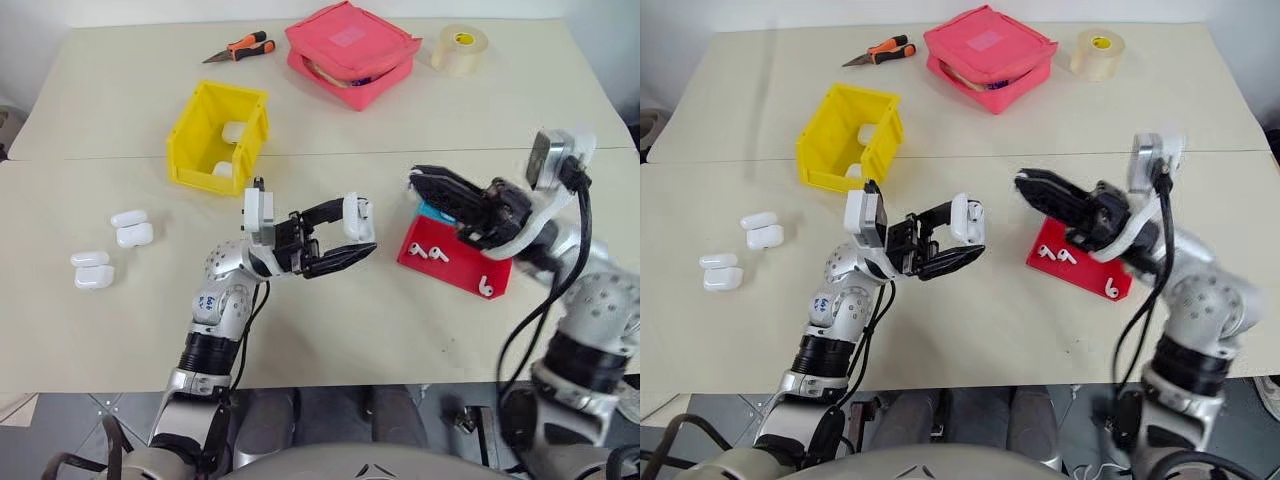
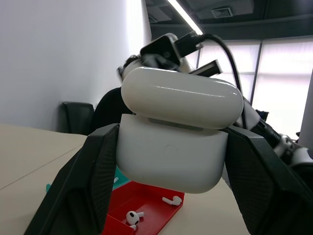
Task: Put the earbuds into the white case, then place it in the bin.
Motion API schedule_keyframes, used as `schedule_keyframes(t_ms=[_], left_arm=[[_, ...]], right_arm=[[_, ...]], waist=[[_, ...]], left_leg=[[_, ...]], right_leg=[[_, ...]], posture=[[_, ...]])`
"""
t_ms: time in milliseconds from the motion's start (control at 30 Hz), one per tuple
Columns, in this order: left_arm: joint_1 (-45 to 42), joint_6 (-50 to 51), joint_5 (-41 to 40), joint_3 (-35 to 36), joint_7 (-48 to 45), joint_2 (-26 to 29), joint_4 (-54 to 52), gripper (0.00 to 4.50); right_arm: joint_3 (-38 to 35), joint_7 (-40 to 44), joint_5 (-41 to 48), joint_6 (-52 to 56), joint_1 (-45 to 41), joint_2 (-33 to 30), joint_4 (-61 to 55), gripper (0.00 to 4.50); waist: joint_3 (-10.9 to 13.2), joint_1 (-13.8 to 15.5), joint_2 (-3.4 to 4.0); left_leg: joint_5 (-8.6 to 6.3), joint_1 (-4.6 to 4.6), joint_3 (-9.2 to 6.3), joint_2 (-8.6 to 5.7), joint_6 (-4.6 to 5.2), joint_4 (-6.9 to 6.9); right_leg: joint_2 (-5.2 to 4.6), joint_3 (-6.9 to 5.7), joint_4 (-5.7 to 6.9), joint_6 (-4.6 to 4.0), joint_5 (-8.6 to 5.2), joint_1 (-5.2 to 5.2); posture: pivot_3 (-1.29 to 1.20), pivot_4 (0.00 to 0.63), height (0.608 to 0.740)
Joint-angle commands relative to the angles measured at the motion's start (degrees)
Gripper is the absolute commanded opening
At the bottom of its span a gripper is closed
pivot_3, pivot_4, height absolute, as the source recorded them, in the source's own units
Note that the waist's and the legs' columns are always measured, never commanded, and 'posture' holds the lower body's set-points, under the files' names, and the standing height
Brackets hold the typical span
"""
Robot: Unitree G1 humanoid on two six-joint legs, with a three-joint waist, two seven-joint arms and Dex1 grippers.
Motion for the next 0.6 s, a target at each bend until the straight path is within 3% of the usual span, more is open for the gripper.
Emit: schedule_keyframes(t_ms=[33, 600], left_arm=[[-1.3, 1.1, -1.3, 0.8, 0.6, 0.2, -1.3, 2.9], [-1.2, 4.2, -2.3, 1.1, 2.0, 0.2, -4.0, 2.9]], right_arm=[[1.8, -6.5, 8.4, -1.3, 2.9, 3.3, -4.7, 0.74], [11.8, -8.9, 5.9, -14.3, 9.6, 4.0, -4.3, 0.74]], waist=[[0.0, 0.1, 0.0], [0.0, -0.2, 0.0]], left_leg=[[0.0, 0.0, 0.0, -0.01, 0.0, 0.0], [0.0, 0.03, 0.18, -0.03, 0.02, -0.05]], right_leg=[[0.0, 0.0, -0.01, 0.0, 0.0, 0.01], [0.03, 0.01, 0.01, -0.01, 0.0, 0.0]], posture=[[0.0, 0.15, 0.74], [0.0, 0.15, 0.74]])
